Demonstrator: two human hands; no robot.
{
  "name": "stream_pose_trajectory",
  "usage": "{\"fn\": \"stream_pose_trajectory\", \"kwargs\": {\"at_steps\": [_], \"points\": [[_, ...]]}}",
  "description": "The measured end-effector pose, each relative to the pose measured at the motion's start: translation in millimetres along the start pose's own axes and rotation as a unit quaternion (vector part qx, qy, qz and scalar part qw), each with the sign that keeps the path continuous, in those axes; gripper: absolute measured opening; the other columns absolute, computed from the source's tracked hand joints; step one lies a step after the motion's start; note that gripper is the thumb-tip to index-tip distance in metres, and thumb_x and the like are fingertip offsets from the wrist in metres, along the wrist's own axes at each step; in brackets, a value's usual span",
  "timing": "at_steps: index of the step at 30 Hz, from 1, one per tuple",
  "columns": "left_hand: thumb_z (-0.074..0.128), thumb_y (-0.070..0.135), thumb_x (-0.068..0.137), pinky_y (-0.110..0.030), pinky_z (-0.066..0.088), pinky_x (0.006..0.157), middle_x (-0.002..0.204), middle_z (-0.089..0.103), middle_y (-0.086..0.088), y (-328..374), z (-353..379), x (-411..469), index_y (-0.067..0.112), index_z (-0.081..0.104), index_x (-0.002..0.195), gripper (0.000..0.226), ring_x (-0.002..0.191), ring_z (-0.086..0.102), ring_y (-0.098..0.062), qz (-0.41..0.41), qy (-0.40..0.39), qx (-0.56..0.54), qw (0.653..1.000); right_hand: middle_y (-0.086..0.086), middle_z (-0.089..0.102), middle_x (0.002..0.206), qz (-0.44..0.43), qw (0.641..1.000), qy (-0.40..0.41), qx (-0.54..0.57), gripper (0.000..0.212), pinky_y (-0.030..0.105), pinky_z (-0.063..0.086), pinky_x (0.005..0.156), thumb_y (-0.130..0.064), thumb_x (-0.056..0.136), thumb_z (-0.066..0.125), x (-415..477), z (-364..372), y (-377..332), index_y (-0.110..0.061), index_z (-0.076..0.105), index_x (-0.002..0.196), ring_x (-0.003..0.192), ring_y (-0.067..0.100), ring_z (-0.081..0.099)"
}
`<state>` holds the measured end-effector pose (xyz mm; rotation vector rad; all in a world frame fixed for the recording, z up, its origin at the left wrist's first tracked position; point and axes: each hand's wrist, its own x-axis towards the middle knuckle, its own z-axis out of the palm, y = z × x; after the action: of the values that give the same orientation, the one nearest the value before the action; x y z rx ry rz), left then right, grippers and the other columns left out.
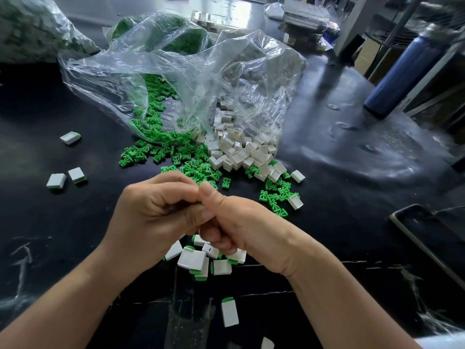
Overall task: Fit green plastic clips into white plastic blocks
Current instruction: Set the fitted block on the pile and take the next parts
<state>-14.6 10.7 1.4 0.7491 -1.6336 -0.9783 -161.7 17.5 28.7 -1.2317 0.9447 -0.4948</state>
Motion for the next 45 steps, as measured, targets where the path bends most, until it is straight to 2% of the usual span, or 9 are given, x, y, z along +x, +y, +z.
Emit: {"fn": "stream_pose_trajectory", "kwargs": {"at_steps": [6,11,14,18,22,30,35,40,45], "points": [[0.070,0.048,0.070,-0.021,0.051,0.051,0.078,0.062,-0.006,1,0,1,0.014,0.070,0.082,0.036,0.056,0.061,-0.016,-0.006,0.002,-0.009,1.000,-0.008,0.034,0.056,-0.032,0.999,0.021,-0.002,0.042,0.019,0.023,0.050,-0.059,0.073,0.033,0,1,1,-0.024,0.047,0.055,0.053,0.007,0.025],[0.069,0.049,0.071,-0.026,0.054,0.053,0.080,0.063,-0.003,1,-2,2,0.015,0.070,0.084,0.036,0.060,0.063,-0.020,-0.004,-0.004,0.004,1.000,-0.010,0.035,0.056,-0.028,0.999,0.040,-0.006,0.042,0.014,0.028,0.047,-0.061,0.070,0.033,0,4,2,-0.022,0.046,0.064,0.050,0.002,0.029],[0.070,0.048,0.071,-0.028,0.056,0.056,0.080,0.064,-0.003,2,-3,2,0.017,0.070,0.080,0.032,0.063,0.065,-0.021,-0.006,-0.001,-0.011,1.000,-0.009,0.031,0.058,-0.032,0.999,0.021,0.021,0.046,0.017,0.023,0.048,-0.064,0.081,0.037,2,4,2,-0.021,0.044,0.066,0.054,0.006,0.024],[0.071,0.047,0.070,-0.028,0.056,0.059,0.081,0.064,-0.005,3,-4,2,0.020,0.068,0.076,0.029,0.065,0.065,-0.021,-0.005,-0.002,-0.018,1.000,-0.012,0.032,0.055,-0.022,0.999,0.000,0.046,0.053,0.019,0.021,0.048,-0.055,0.077,0.035,4,2,4,-0.005,0.051,0.080,0.052,0.005,0.024],[0.077,0.053,0.060,-0.036,0.057,0.063,0.085,0.062,-0.013,-1,-5,3,0.018,0.071,0.078,0.039,0.067,0.064,-0.031,-0.049,-0.002,-0.053,0.997,-0.008,0.031,0.057,0.003,0.997,-0.001,0.077,0.042,0.023,0.019,0.051,-0.062,0.079,0.045,4,1,2,-0.022,0.041,0.071,0.052,0.007,0.024],[0.080,0.056,0.053,-0.033,0.057,0.068,0.086,0.064,-0.011,-1,-8,4,0.013,0.071,0.091,0.057,0.071,0.065,-0.029,-0.091,-0.036,-0.045,0.994,-0.006,0.032,0.059,0.021,0.995,-0.022,0.100,0.043,0.020,0.020,0.048,-0.062,0.069,0.036,5,-6,3,-0.020,0.047,0.071,0.052,0.006,0.024],[0.081,0.038,0.061,-0.035,0.056,0.060,0.075,0.064,-0.015,1,-7,5,0.006,0.072,0.081,0.038,0.062,0.064,-0.028,-0.100,-0.038,-0.087,0.990,-0.005,0.033,0.060,0.022,0.994,-0.032,0.102,0.040,0.017,0.022,0.045,-0.061,0.071,0.034,3,-4,1,-0.025,0.053,0.067,0.051,0.006,0.026],[0.067,0.006,0.062,-0.028,0.053,0.055,0.067,0.064,-0.012,2,-3,3,-0.003,0.069,0.072,0.013,0.055,0.064,-0.025,-0.124,-0.019,-0.122,0.985,-0.003,0.030,0.062,0.025,0.995,-0.024,0.097,0.045,0.018,0.020,0.047,-0.058,0.068,0.037,2,-5,1,-0.016,0.043,0.083,0.053,0.007,0.024],[0.083,0.034,0.060,-0.032,0.055,0.062,0.071,0.065,-0.005,3,-5,3,0.006,0.071,0.081,0.037,0.065,0.065,-0.025,-0.101,-0.022,-0.089,0.991,-0.006,0.032,0.055,-0.006,0.996,0.014,0.091,0.037,0.019,0.019,0.046,-0.055,0.066,0.043,1,0,2,-0.019,0.044,0.065,0.051,0.007,0.024]]}}
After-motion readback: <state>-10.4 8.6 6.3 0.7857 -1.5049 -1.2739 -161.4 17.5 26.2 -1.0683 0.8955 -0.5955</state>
